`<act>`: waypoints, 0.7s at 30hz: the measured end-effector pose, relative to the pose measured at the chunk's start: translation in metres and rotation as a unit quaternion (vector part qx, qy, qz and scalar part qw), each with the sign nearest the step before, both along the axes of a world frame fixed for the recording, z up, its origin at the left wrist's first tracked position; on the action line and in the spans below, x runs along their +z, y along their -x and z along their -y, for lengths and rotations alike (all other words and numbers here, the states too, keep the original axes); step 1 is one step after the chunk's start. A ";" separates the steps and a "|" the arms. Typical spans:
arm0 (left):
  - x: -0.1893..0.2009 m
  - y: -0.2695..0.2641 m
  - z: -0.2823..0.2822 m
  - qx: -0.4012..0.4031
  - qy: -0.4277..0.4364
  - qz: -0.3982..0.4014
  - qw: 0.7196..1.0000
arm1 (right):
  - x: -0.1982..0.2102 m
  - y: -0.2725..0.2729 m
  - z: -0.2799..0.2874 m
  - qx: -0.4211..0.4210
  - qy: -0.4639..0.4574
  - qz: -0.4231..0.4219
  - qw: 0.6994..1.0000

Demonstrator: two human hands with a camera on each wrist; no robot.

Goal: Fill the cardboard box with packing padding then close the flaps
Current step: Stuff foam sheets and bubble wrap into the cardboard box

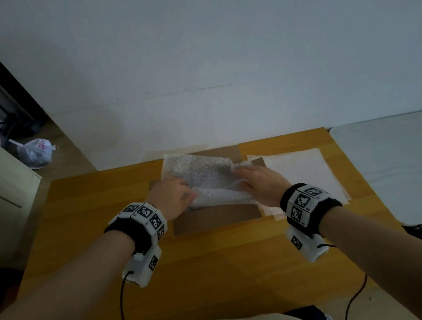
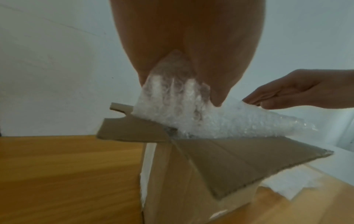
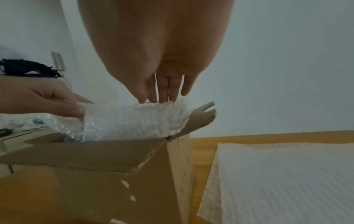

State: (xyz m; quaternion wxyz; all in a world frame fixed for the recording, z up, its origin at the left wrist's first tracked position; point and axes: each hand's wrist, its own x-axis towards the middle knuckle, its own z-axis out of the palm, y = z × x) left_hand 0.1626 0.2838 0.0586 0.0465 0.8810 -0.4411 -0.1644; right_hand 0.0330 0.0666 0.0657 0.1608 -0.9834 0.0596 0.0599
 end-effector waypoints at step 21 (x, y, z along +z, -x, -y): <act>-0.011 0.000 -0.001 0.283 0.021 -0.032 0.958 | -0.023 0.008 0.004 -0.002 -0.003 -0.086 0.996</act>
